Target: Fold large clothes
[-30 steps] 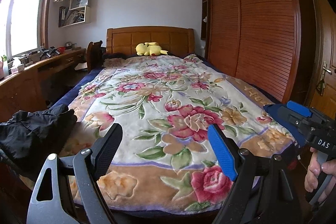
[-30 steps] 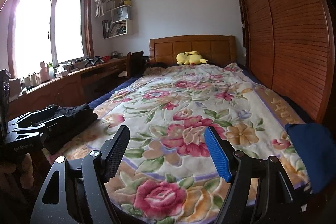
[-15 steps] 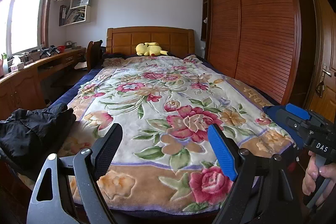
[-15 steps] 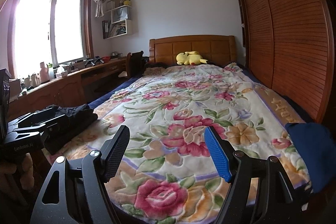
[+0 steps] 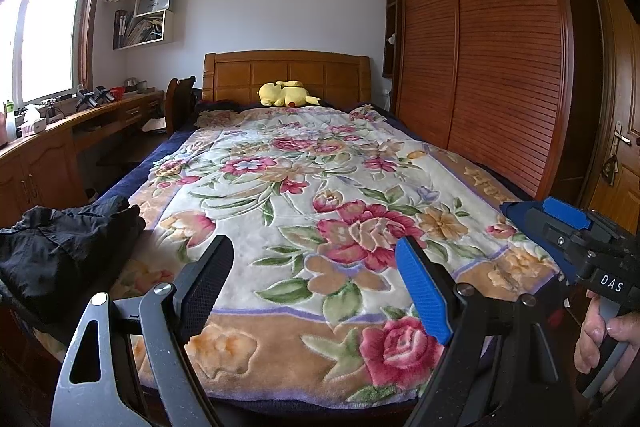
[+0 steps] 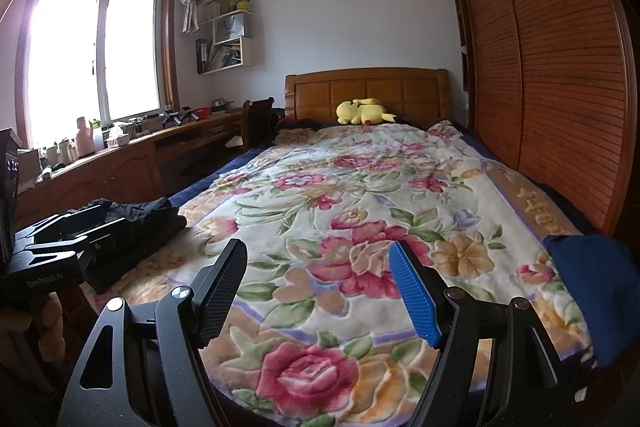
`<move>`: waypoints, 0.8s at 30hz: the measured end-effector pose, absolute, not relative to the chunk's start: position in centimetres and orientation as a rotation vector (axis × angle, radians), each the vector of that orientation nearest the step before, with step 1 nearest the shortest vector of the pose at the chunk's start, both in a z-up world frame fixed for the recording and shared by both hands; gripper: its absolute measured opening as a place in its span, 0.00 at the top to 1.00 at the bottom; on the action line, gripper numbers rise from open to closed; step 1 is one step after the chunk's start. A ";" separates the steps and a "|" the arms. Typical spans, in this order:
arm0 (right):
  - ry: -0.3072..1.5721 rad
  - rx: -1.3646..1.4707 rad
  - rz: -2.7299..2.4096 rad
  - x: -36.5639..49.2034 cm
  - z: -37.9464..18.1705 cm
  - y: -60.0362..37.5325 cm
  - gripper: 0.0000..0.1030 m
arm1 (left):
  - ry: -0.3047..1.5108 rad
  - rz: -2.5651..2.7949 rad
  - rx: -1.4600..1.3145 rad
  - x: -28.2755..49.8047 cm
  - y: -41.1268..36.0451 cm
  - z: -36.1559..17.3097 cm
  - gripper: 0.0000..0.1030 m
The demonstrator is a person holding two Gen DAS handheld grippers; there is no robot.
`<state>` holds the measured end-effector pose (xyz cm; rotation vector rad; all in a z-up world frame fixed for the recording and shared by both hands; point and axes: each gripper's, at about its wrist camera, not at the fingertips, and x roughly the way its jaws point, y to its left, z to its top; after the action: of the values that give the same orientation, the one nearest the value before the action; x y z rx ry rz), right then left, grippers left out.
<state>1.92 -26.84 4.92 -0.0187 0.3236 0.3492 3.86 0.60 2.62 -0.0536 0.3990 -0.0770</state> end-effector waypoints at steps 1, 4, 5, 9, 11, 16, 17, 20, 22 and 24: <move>0.324 -0.019 0.348 2.0 4.9 -26.8 0.27 | 0.399 -0.077 -0.053 3.8 0.6 2.6 0.19; 0.322 -0.021 0.353 2.0 4.9 -27.0 0.27 | 0.399 -0.078 -0.055 3.8 0.6 2.6 0.19; 0.323 -0.021 0.352 1.9 4.8 -26.9 0.27 | 0.400 -0.078 -0.055 3.9 0.6 2.6 0.19; 0.325 -0.020 0.352 2.0 4.8 -26.9 0.27 | 0.400 -0.079 -0.056 3.8 0.6 2.6 0.19; 0.325 -0.021 0.356 1.9 4.8 -27.0 0.27 | 0.399 -0.078 -0.056 3.8 0.6 2.6 0.19; 0.325 -0.021 0.355 1.9 4.7 -27.0 0.27 | 0.398 -0.077 -0.055 3.8 0.5 2.6 0.19; 0.325 -0.021 0.354 1.9 4.8 -26.9 0.27 | 0.397 -0.077 -0.055 3.7 0.5 2.6 0.19; 0.325 -0.021 0.355 1.9 4.8 -27.0 0.27 | 0.397 -0.077 -0.055 3.7 0.5 2.6 0.19; 0.325 -0.021 0.355 1.9 4.8 -26.9 0.27 | 0.399 -0.077 -0.055 3.7 0.5 2.5 0.19; 0.326 -0.021 0.354 1.9 4.8 -26.9 0.27 | 0.398 -0.076 -0.055 3.7 0.5 2.6 0.19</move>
<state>1.92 -26.92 4.76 -0.0210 0.3264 0.3539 3.72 0.49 2.55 -0.0550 0.3983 -0.0762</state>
